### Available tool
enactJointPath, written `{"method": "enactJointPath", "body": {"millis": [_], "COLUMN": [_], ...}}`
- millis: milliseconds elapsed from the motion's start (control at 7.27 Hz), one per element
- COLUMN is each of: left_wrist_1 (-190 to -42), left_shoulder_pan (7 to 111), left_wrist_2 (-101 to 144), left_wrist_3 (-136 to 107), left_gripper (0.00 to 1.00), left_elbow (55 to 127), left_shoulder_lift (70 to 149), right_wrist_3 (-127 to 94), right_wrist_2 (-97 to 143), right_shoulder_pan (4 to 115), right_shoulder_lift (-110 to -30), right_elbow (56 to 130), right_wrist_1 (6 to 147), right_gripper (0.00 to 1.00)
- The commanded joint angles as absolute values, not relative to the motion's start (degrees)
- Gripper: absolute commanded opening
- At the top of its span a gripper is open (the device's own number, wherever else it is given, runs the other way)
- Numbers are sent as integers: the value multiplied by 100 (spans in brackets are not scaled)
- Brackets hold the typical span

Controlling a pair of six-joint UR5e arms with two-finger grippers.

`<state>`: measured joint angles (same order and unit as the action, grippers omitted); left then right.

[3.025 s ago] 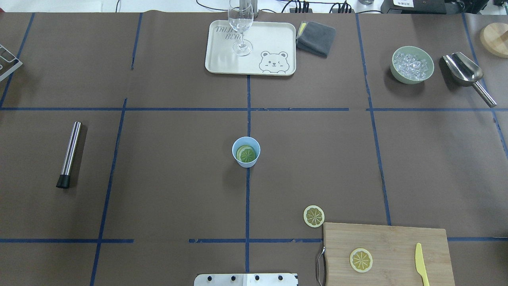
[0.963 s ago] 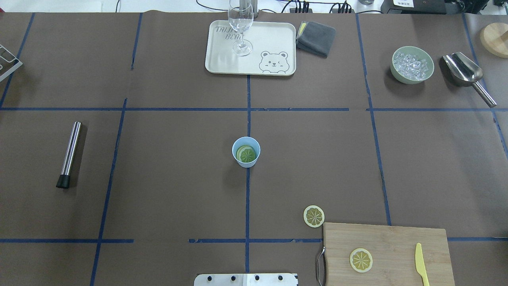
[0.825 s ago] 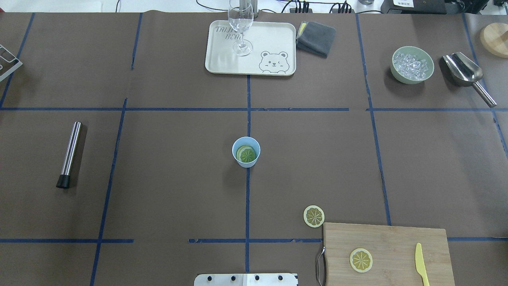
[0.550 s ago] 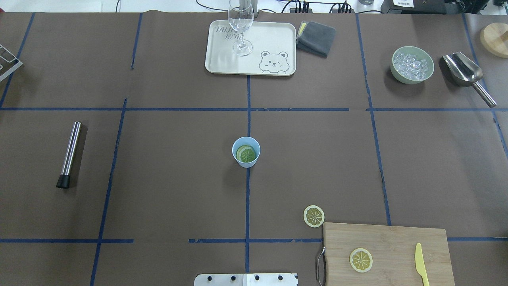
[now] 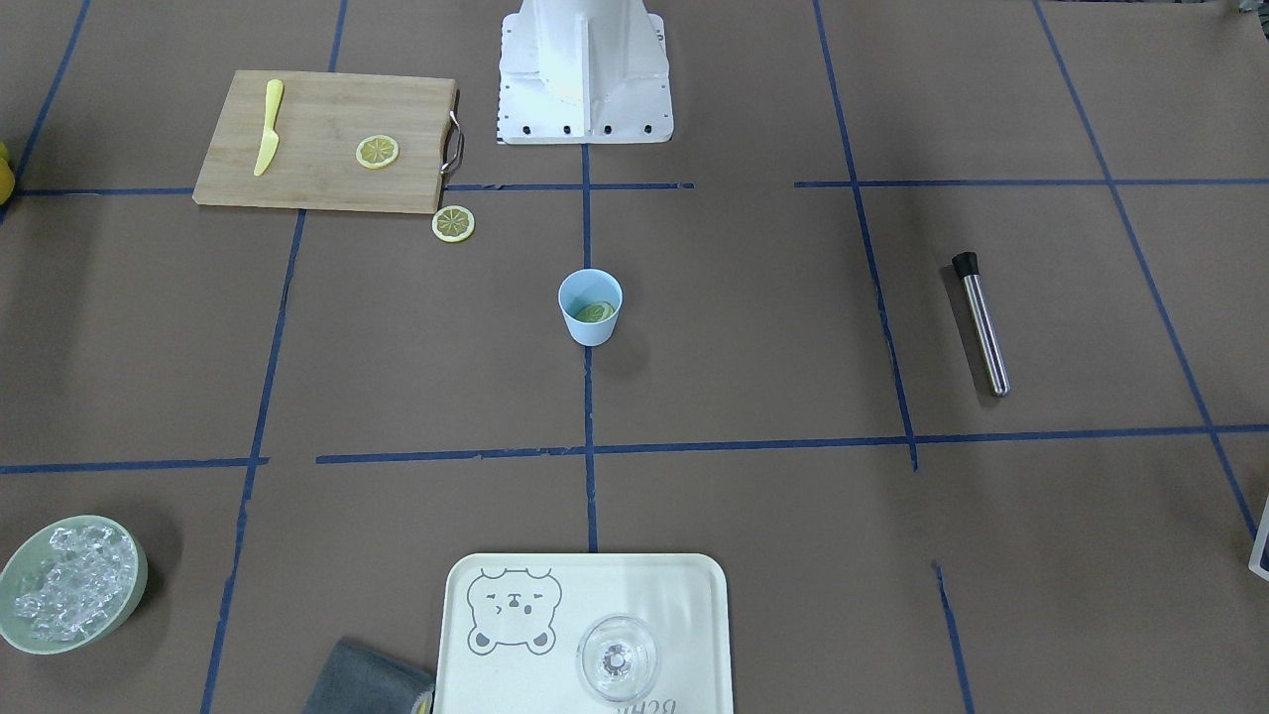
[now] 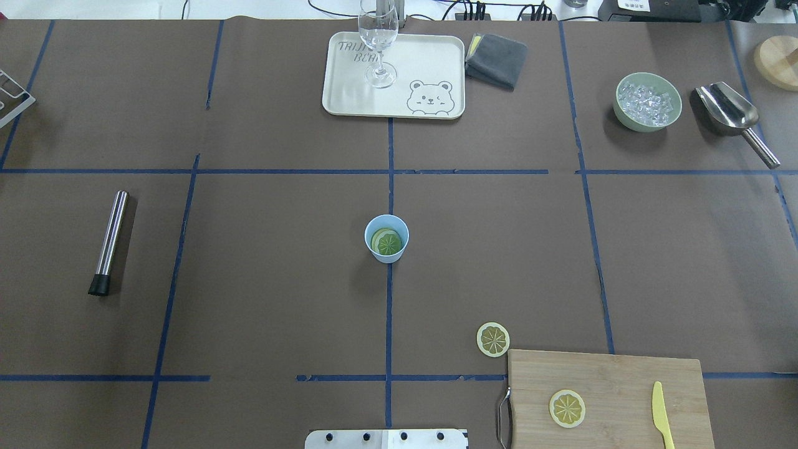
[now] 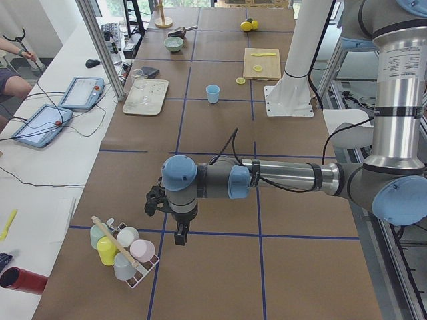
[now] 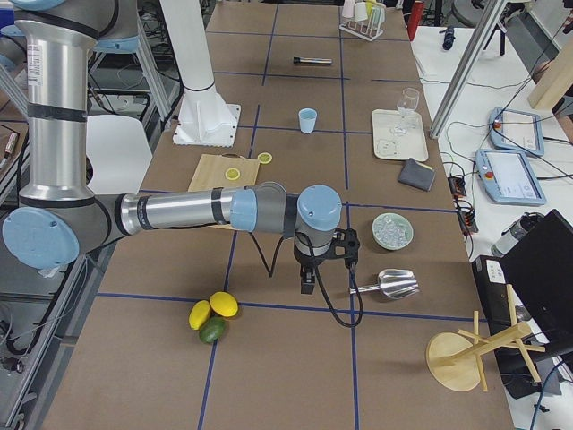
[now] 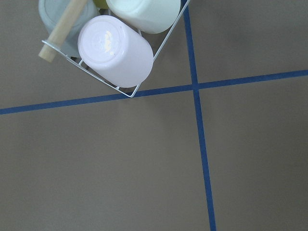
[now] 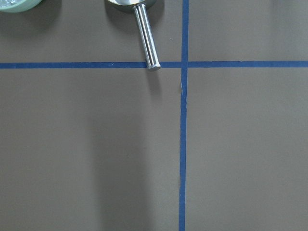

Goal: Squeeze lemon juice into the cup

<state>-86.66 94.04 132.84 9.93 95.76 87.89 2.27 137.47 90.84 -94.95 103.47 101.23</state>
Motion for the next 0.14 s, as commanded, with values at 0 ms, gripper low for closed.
{"method": "enactJointPath", "body": {"millis": [0], "left_wrist_1": [-8666], "left_shoulder_pan": [9404], "left_wrist_2": [13280], "left_wrist_3": [993], "left_gripper": [100], "left_elbow": [9589], "left_shoulder_lift": [8789], "right_wrist_3": [202], "right_wrist_2": [13764], "right_shoulder_pan": [9114], "right_shoulder_lift": [-9483], "right_elbow": [10362], "right_wrist_1": [10125], "right_gripper": [100]}}
